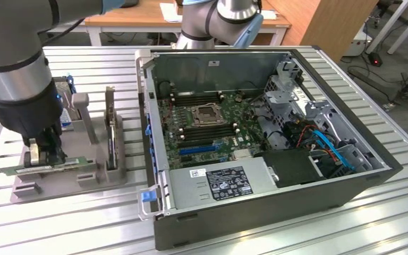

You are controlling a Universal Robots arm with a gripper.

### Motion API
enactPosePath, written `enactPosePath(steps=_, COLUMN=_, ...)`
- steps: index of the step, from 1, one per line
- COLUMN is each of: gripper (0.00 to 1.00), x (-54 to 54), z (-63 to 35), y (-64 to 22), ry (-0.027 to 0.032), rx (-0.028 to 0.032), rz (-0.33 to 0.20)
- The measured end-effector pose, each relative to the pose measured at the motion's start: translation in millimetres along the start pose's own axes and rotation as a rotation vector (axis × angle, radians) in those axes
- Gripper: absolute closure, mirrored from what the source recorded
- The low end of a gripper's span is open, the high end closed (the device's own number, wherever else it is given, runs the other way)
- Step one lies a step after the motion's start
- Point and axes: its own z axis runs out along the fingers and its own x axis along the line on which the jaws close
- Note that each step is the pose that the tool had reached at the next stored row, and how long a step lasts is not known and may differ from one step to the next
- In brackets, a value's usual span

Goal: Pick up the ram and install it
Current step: 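Pick up the ram and move it above insertion slot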

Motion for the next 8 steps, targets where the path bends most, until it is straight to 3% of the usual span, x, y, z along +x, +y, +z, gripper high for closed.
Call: enactPosePath(steps=8, gripper=0.90, x=-0.4, z=-20.1, y=-0.1, ry=0.0000, rx=0.0000, rz=0.000)
